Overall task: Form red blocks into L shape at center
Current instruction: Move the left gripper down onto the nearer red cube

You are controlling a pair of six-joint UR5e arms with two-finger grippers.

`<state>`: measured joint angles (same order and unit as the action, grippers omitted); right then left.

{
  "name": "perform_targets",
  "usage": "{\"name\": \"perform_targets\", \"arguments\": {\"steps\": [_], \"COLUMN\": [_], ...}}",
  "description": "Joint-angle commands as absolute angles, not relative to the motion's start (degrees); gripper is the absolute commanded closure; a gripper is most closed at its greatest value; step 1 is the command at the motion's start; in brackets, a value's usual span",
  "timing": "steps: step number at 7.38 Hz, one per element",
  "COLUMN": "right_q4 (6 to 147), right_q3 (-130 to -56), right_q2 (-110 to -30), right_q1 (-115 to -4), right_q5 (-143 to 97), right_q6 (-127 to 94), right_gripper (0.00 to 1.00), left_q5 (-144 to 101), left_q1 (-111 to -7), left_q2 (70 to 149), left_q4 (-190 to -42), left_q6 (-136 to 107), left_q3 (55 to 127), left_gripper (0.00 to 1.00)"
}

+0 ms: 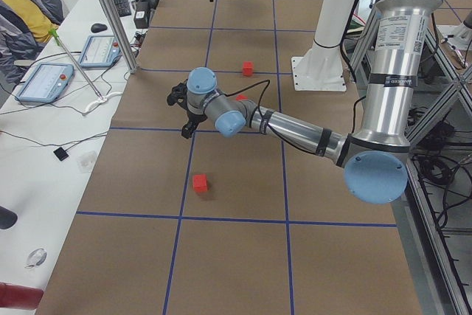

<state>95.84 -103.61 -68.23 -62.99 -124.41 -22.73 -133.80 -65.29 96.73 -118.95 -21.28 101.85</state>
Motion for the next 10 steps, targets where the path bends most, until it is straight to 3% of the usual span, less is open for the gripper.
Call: {"name": "perform_targets", "arguments": {"steps": [1,4,10], "right_q4": [95.54,94.23,92.73], "right_q3": [-103.45,-103.54,-103.27], "right_q2": [-77.92,-88.04,-88.68], "right_q1": [-72.56,-80.24,-80.16], "right_q5": [-127.96,-129.55,-129.46], "right_q6": [-4.30,3.24,2.55], "right_gripper": [0.01,0.01,0.01], "left_q5": [-130.81,-118.40,-113.65], "left_q1": [-54.54,-40.64,-33.76], "left_q2": [102.46,106.08,109.83], "left_q4": [-119.09,-118.83,-100.33], "left_q6": [-31.67,-41.11,-40.43], "left_q3": [102.83,103.54,104.94], "left_gripper": [0.00,0.00,0.02]}}
